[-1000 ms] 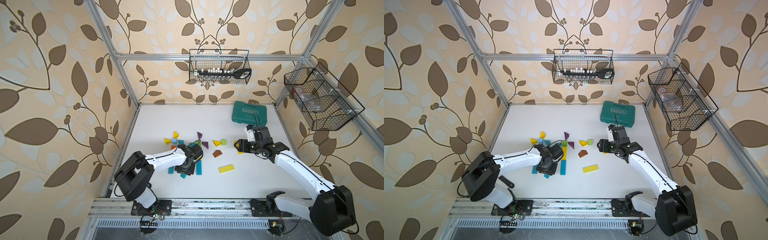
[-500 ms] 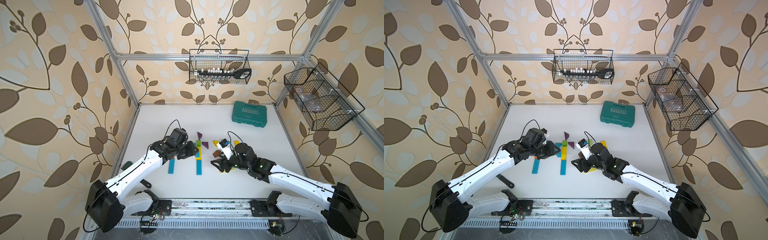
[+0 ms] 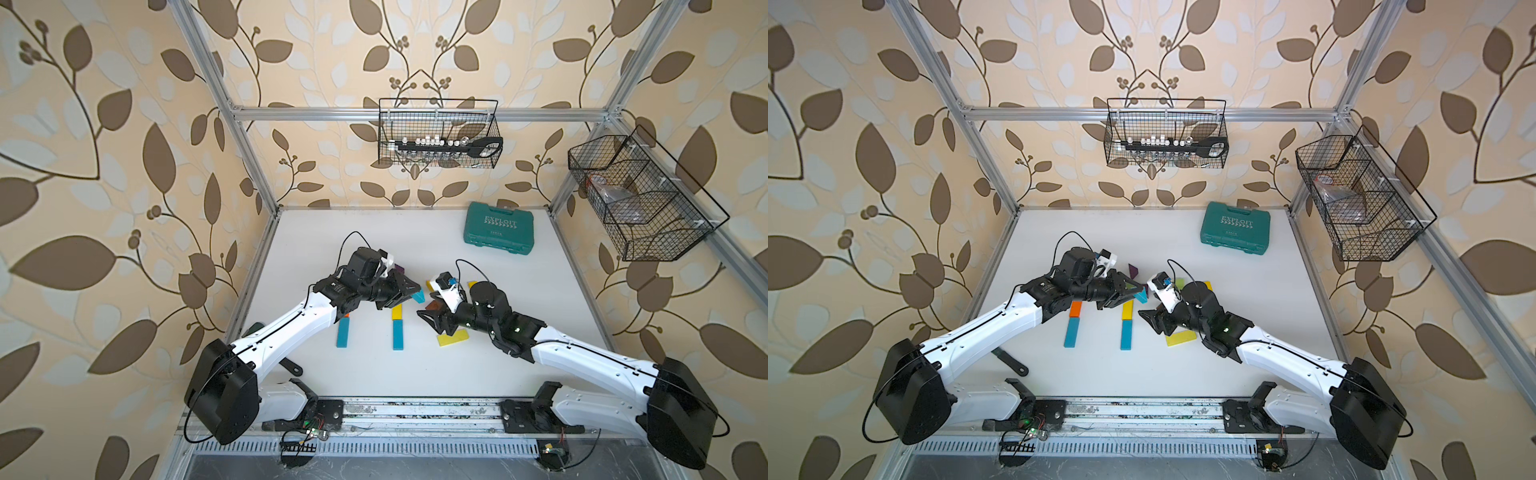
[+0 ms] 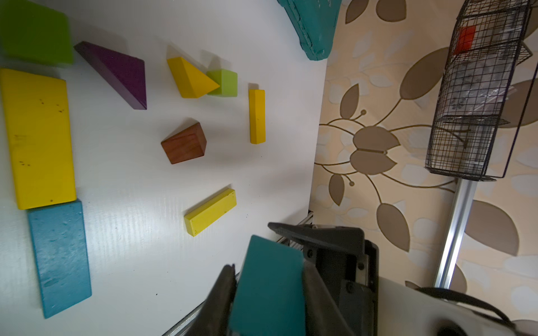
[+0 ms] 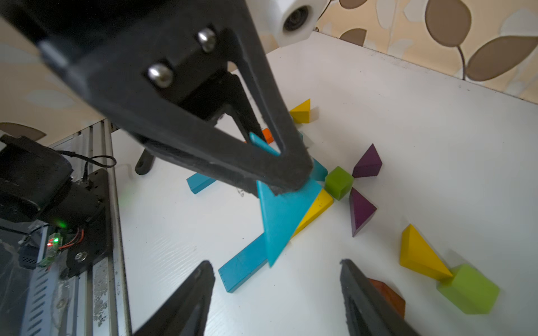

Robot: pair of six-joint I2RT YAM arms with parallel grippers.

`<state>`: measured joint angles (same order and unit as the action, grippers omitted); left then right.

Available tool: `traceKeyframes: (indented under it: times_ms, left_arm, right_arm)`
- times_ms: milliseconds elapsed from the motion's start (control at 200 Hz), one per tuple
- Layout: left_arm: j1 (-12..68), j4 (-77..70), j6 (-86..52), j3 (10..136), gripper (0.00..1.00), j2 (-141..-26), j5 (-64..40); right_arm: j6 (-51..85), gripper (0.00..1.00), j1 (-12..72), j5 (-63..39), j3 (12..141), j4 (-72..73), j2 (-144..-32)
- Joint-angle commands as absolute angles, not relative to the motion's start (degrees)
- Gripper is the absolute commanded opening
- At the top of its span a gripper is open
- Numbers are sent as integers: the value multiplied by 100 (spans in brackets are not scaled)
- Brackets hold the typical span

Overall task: Assemble a small pinwheel with building blocks
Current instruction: Pick up the building block from the center of the board.

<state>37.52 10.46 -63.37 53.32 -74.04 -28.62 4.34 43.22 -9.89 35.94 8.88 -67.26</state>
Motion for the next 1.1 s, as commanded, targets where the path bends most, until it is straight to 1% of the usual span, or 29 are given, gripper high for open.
traceKeyframes:
  times_ms: [0, 365, 650, 855, 900, 945, 1000, 1020, 1040, 1060, 1080, 1095]
  left_arm:
    - [3831, 729, -6408, 5442, 6, -7455, -3144]
    - [3850, 897, -6240, 5568, 7, -7678, -3293]
    - [3851, 947, -6157, 5625, 9, -7731, -3409]
    - [3850, 1084, -6087, 5693, 18, -7784, -3416]
    - [3850, 1132, -6073, 5717, 21, -7773, -3366]
    - [3850, 1192, -6060, 5729, 31, -7742, -3281]
    - [3842, 1195, -6026, 5730, 33, -7681, -3200]
    - [3841, 1202, -6021, 5730, 35, -7653, -3155]
    - [3841, 1204, -6005, 5726, 39, -7610, -3096]
    - [3834, 1204, -5988, 5718, 46, -7573, -3038]
    - [3820, 1212, -5973, 5721, 56, -7533, -2979]
    - [3811, 1231, -5963, 5717, 61, -7499, -2929]
  right_arm:
    - [236, 67, 4216, -992, 3899, 1028, -6918]
    - [129, 59, 4131, -1117, 4082, 1201, -7067]
    - [110, 49, 4113, -1247, 4195, 1310, -7357]
    - [75, 28, 4118, -1272, 4200, 1289, -7323]
    - [34, 23, 4114, -1287, 4213, 1193, -7321]
    - [-7, 19, 4114, -1277, 4208, 1075, -7303]
    - [-72, 15, 4106, -1274, 4186, 934, -7266]
    - [-93, 14, 4100, -1286, 4184, 878, -7246]
    - [-98, 12, 4082, -1298, 4175, 813, -7223]
    - [-105, 11, 4070, -1306, 4172, 744, -7201]
    - [-114, 10, 4069, -1329, 4170, 671, -7172]
    - [-126, 9, 4069, -1349, 4170, 608, -7151]
